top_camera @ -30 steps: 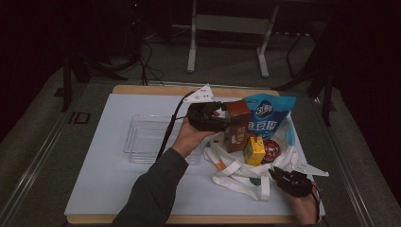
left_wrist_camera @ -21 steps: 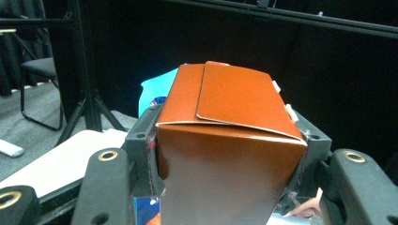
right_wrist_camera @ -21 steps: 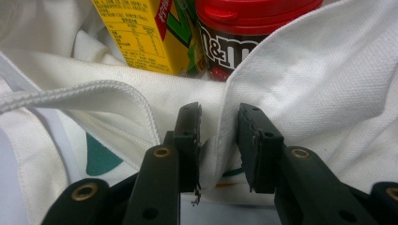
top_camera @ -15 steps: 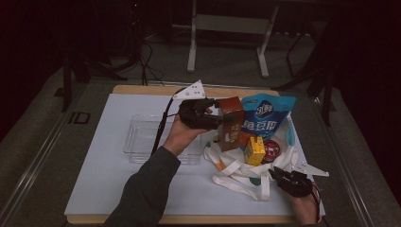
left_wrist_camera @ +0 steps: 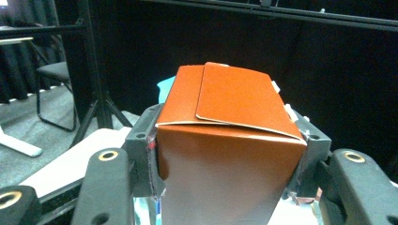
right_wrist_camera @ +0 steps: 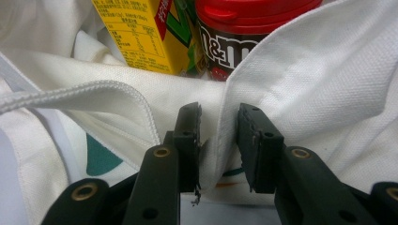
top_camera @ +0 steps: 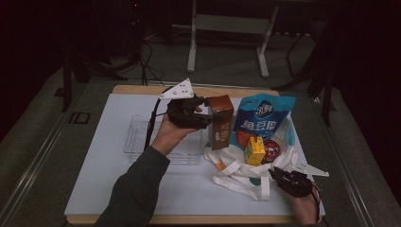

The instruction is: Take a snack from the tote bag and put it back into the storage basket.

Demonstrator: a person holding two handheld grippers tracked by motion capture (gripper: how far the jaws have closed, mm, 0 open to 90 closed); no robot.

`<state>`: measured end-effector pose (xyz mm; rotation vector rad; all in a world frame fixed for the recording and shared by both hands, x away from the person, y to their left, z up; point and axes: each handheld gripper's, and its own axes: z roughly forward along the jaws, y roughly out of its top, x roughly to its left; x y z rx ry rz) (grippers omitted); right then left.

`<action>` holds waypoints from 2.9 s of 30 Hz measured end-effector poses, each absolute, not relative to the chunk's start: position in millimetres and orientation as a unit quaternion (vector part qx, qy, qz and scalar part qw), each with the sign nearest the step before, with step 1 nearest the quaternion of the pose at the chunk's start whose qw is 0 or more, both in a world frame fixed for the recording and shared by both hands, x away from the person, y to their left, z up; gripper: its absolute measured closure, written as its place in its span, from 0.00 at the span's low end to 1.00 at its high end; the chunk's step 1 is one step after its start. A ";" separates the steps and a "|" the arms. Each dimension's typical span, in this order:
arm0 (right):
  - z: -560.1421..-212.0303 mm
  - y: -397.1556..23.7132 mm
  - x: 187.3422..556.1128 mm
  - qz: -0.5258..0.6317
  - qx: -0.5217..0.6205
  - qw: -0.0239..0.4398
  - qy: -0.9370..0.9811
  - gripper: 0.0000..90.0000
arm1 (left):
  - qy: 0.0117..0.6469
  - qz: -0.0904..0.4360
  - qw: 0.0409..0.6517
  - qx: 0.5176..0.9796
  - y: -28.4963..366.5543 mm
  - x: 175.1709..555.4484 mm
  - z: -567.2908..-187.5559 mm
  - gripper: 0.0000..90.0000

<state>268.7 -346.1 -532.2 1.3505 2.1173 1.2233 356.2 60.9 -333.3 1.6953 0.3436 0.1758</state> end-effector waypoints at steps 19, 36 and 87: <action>-532.4 -346.3 268.8 0.432 0.476 0.173 0.746 0.77 | 0.167 0.096 0.642 0.742 94.8 357.1 -338.4 0.47; -532.5 -346.4 268.7 0.432 0.476 0.173 0.746 0.77 | 0.188 0.110 0.621 0.753 112.1 361.8 -349.7 0.47; -532.7 -346.1 268.0 0.432 0.479 0.172 0.745 0.77 | 0.222 0.129 0.504 0.825 185.8 365.7 -384.8 0.47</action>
